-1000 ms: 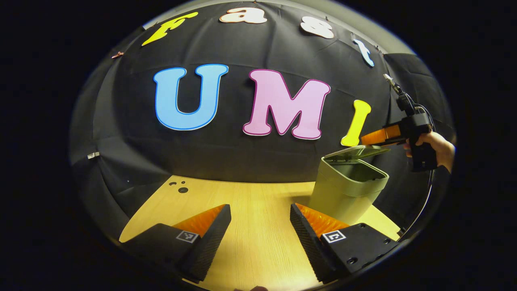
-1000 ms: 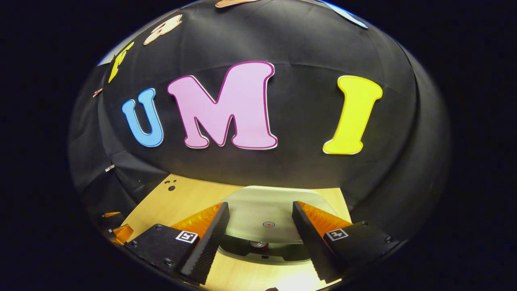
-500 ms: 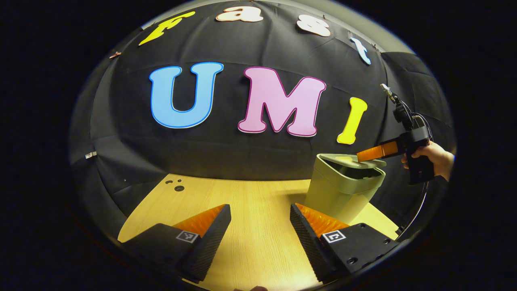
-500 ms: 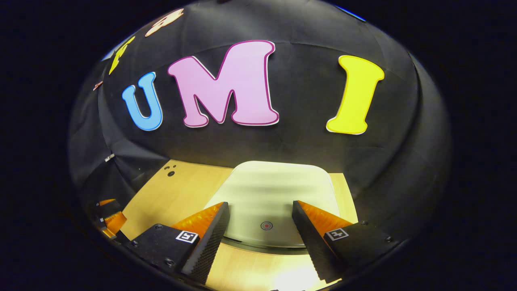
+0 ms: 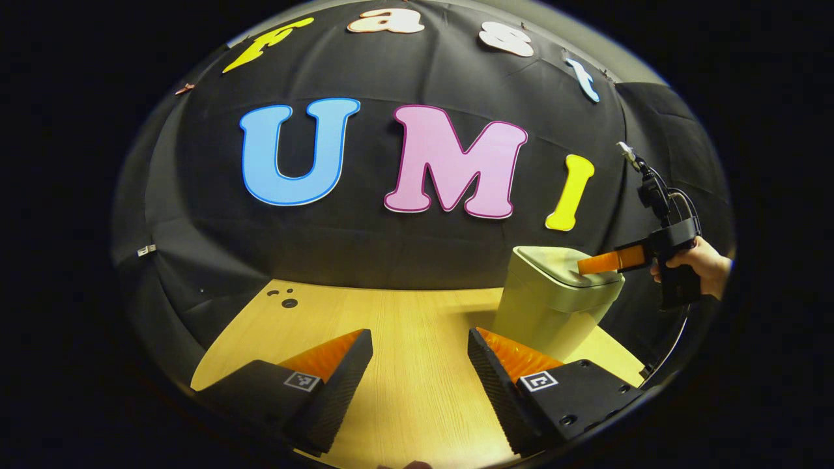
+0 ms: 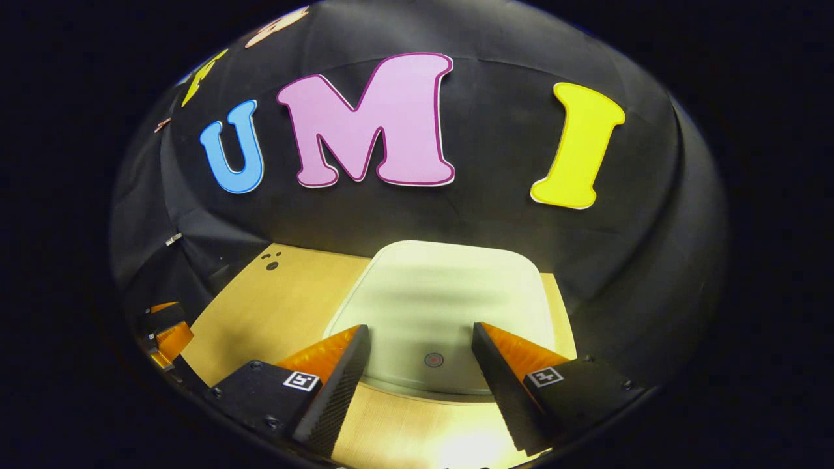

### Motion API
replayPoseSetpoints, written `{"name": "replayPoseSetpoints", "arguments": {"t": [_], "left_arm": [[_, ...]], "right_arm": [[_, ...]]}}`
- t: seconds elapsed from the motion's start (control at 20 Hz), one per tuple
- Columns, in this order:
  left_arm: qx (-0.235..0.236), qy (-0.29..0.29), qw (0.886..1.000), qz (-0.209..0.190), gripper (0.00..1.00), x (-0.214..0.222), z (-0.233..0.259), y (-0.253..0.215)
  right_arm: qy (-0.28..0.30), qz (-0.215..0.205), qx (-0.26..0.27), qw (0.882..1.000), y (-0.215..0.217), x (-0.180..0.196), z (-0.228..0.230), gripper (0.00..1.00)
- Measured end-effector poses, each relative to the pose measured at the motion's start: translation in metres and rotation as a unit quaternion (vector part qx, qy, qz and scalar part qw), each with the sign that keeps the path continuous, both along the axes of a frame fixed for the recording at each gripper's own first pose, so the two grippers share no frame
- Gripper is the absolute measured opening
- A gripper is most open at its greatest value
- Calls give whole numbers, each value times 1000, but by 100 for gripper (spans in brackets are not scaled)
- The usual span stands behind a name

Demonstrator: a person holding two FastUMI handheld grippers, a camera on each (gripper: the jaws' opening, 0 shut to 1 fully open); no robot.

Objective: Press the lid of the desktop garbage bin to open it, pick up the crumpled paper on the desktop and throw it into the bin, then pick up the pop can on the desktop and drop it into the bin, and finally close the garbage bin lid.

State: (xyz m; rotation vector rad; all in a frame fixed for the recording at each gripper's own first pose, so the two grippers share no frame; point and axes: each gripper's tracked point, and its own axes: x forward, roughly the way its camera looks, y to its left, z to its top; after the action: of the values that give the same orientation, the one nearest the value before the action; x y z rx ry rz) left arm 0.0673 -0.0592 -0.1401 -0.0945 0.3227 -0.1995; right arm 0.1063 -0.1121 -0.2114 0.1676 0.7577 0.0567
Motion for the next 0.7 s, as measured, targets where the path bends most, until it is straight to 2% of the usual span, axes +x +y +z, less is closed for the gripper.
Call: {"name": "replayPoseSetpoints", "arguments": {"t": [0.7], "left_arm": [[0, 6, 1000, -4, 95, 7, -5, -8]], "right_arm": [[-47, -10, 6, 999, 3, -9, -6, 100]]}}
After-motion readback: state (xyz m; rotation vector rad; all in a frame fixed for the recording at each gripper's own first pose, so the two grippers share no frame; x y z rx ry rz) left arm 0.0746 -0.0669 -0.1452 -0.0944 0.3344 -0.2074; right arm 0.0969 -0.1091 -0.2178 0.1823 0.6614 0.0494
